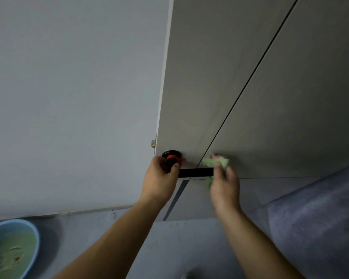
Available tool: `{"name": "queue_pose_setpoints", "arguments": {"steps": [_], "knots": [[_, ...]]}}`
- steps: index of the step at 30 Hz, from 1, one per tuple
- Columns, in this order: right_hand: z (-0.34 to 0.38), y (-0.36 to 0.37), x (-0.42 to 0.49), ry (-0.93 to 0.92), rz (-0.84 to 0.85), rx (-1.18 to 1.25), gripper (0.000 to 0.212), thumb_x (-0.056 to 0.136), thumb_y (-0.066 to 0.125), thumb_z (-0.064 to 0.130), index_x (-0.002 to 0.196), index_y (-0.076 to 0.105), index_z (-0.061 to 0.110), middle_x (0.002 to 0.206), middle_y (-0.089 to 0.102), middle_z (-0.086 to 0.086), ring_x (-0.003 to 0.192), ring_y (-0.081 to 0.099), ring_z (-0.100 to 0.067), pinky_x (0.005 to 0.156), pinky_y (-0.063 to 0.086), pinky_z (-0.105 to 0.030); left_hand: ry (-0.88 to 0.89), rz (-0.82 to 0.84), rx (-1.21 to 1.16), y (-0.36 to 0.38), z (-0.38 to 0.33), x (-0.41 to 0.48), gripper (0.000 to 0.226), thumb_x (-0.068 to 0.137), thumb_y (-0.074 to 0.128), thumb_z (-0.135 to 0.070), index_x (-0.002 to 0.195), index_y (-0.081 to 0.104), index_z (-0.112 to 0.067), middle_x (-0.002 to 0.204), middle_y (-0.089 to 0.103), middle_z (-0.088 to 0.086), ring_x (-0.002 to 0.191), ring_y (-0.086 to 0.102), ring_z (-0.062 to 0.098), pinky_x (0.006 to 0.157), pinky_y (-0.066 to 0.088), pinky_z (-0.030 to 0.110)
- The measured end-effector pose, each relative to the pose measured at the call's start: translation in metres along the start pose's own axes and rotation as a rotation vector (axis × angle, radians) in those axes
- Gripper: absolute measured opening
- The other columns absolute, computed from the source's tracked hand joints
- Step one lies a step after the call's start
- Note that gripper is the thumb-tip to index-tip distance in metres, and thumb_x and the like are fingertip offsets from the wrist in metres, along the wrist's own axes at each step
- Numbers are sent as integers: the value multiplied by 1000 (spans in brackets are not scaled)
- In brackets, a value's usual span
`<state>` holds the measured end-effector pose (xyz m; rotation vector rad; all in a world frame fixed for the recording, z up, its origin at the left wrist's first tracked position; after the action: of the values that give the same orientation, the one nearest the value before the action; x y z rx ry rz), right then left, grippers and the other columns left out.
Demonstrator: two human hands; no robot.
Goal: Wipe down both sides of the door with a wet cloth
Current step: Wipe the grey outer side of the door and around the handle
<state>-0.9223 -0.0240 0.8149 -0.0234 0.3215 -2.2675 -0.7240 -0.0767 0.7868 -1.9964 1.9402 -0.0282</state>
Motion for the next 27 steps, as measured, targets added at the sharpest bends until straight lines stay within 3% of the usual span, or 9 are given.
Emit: {"name": "queue_pose_setpoints", "arguments": {"steps": [2,5,9,11,13,16,20,23,27], "knots": [[6,5,-9,-239,164,-251,21,105,50,18,110,64,34,106,65,19,90,58,10,79,37,2,34,-38,32,-2,-5,-3,18,95,68,-35,104,52,-32,99,63,-14,93,60,1,73,45,24],[0,-5,-7,-405,270,-366,24,105,51,21,119,69,26,109,64,19,103,56,6,90,40,-4,103,-98,46,-5,-16,-9,12,97,65,-32,104,56,-36,107,62,-12,98,61,0,75,44,13],[-8,-17,19,-144,354,-198,27,103,52,35,90,75,39,68,68,20,60,58,9,54,40,-8,220,-199,142,-3,-39,-22,11,96,63,-31,101,60,-40,110,57,-17,102,52,-17,77,40,-3],[-7,-23,29,-58,398,-93,30,102,55,34,85,76,47,79,72,31,74,64,14,62,43,-3,259,-236,174,3,-56,-29,13,96,61,-33,109,62,-35,112,56,-17,102,52,-18,81,43,0],[1,-31,37,-21,458,-90,21,102,57,36,99,78,36,83,72,31,81,64,17,64,43,0,260,-235,145,11,-74,-35,27,98,60,-34,123,62,-26,120,56,-12,102,62,-6,92,55,19],[25,-47,52,-4,470,-52,24,101,60,33,107,79,20,82,74,19,72,63,11,61,45,-4,288,-246,134,21,-113,-48,36,100,60,-37,133,58,-25,129,58,-7,96,70,13,87,62,43],[89,-67,52,110,564,198,21,99,63,35,94,83,30,93,80,4,86,77,-15,77,61,-33,436,-355,216,18,-174,-69,34,100,62,-34,133,59,-27,124,59,-16,109,60,2,97,51,25],[162,-85,44,-67,550,299,16,96,65,42,98,81,39,99,80,6,96,76,-16,92,60,-46,579,-440,230,6,-230,-89,29,98,63,-30,127,62,-30,115,60,-23,107,54,-14,93,42,11],[284,-111,34,-358,522,322,18,97,64,43,91,81,40,93,80,8,93,76,-13,89,61,-41,772,-507,219,-23,-320,-114,27,96,62,-28,123,64,-32,113,62,-24,109,55,-14,93,48,19]]}}
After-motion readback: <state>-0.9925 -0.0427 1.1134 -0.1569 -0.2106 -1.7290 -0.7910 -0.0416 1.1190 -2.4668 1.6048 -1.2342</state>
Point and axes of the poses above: each hand's wrist, its own x-axis towards the middle knuckle, its own y-axis out of the palm, z = x × y, the point moved 7 cm from there along x, towards the middle knuckle
